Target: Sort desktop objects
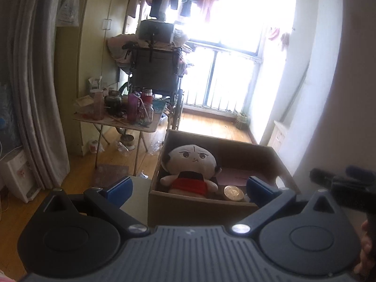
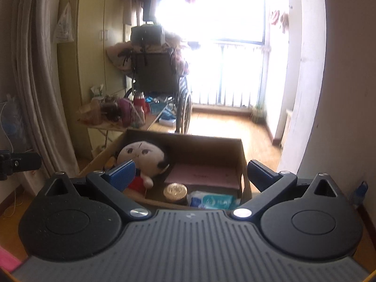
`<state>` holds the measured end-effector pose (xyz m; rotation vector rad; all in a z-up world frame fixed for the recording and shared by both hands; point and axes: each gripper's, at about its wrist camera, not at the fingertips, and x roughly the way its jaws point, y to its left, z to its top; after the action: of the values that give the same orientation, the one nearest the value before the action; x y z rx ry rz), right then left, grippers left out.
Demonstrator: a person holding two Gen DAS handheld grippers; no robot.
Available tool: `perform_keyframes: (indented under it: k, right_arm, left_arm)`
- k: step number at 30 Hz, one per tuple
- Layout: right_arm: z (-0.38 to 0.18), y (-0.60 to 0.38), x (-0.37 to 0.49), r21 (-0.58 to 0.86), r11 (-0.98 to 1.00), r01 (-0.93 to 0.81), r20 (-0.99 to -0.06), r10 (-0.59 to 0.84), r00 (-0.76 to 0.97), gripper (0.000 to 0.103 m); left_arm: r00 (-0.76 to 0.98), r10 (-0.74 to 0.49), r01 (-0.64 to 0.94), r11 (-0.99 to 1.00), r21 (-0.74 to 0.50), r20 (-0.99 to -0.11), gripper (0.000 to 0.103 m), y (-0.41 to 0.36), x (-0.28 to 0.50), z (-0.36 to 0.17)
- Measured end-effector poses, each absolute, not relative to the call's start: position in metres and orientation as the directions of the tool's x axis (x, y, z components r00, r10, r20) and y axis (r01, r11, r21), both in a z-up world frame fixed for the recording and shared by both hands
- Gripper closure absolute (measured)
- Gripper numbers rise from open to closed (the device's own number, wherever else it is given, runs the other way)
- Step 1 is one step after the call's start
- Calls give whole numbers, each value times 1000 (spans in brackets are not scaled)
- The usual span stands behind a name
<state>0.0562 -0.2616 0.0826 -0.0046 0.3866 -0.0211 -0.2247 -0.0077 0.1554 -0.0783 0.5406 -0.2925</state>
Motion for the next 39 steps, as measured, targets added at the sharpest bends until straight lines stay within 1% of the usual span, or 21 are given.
perform_keyframes:
  k: [3, 5, 7, 10, 14, 17, 21, 25, 28, 32, 35, 39]
  right_arm:
    - [81, -259, 56, -23, 1000, 18, -374, -26, 927, 1]
    - [79, -257, 57, -33, 999, 13, -379, -25, 925, 1]
    - [76, -254, 58, -40, 999, 7, -385, -22, 923, 1]
    - [74, -251, 59, -54, 999, -4, -388, -17, 922, 1]
    - [74, -247, 60, -59, 998, -8, -392, -16, 920, 1]
    - [74, -245, 61, -47, 999, -12, -393, -7, 919, 1]
    - [74, -244, 63, -20, 1000, -23, -406, 13, 914, 1]
    - [71, -240, 66, -10, 1000, -30, -426, 23, 905, 1]
    - [67, -238, 69, -2, 999, -33, -452, 28, 892, 1]
    - [56, -232, 78, 3, 1000, -29, -516, 26, 856, 1]
    - [46, -224, 84, -37, 999, -4, -562, -18, 827, 1]
    - [28, -214, 92, -110, 993, 37, -628, -98, 772, 1]
  left_arm:
    - [790, -305, 238, 952, -193, -533, 0, -7, -221, 155]
    - [781, -282, 218, 959, -181, -558, 0, -9, -221, 154]
    - [786, -234, 183, 972, -146, -572, 0, -11, -222, 154]
    - [816, -160, 140, 987, -79, -556, 0, -14, -227, 155]
    - [850, -101, 127, 992, 16, -517, 0, -18, -234, 163]
    - [856, -110, 151, 988, 41, -504, 0, -19, -236, 167]
    - [852, -122, 161, 986, 33, -509, 0, -19, -238, 169]
    - [828, -89, 122, 992, 24, -554, 0, -20, -233, 169]
    - [775, -104, 123, 992, -12, -623, 0, -19, -224, 163]
    - [694, -110, 94, 994, -62, -711, 0, -18, -213, 146]
    - [638, -87, 69, 996, -56, -765, 0, -16, -206, 133]
    - [593, -89, 74, 996, -56, -800, 0, -17, -203, 121]
